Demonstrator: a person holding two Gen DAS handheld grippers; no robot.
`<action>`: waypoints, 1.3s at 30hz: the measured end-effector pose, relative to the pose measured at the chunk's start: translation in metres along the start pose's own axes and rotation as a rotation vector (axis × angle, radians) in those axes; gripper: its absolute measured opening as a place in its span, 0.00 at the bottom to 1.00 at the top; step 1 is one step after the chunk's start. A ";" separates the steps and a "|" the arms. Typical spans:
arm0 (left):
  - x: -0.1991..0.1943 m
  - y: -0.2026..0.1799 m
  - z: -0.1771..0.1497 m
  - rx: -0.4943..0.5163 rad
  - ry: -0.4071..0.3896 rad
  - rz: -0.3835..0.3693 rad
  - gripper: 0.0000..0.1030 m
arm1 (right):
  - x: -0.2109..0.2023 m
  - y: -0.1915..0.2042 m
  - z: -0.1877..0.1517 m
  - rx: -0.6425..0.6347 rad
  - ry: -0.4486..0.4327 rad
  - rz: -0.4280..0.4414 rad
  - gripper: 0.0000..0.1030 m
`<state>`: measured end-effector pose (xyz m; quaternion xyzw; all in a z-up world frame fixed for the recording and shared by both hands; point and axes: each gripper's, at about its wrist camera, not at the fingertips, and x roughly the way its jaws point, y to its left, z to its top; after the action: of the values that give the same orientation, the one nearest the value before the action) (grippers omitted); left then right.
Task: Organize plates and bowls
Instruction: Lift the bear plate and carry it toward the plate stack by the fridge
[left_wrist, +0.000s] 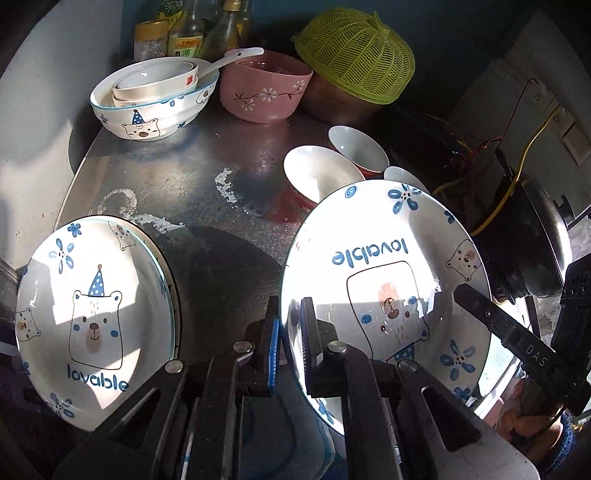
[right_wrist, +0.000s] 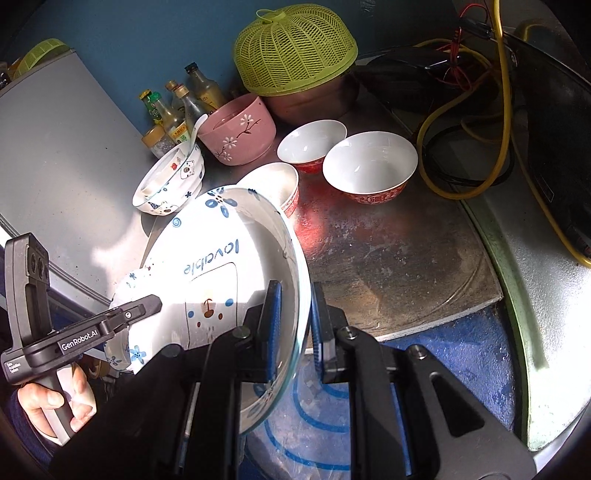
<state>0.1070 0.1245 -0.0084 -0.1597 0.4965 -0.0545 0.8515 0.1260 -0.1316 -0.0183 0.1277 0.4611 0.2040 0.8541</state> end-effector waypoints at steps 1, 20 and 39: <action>-0.003 0.005 -0.001 -0.009 -0.004 0.005 0.07 | 0.003 0.005 0.000 -0.008 0.004 0.007 0.16; -0.032 0.085 -0.011 -0.141 -0.047 0.065 0.07 | 0.040 0.083 0.006 -0.131 0.073 0.075 0.16; -0.048 0.161 -0.022 -0.270 -0.053 0.134 0.07 | 0.087 0.144 0.001 -0.234 0.169 0.135 0.16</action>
<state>0.0533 0.2835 -0.0313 -0.2407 0.4862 0.0738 0.8368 0.1368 0.0365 -0.0234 0.0404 0.4947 0.3230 0.8058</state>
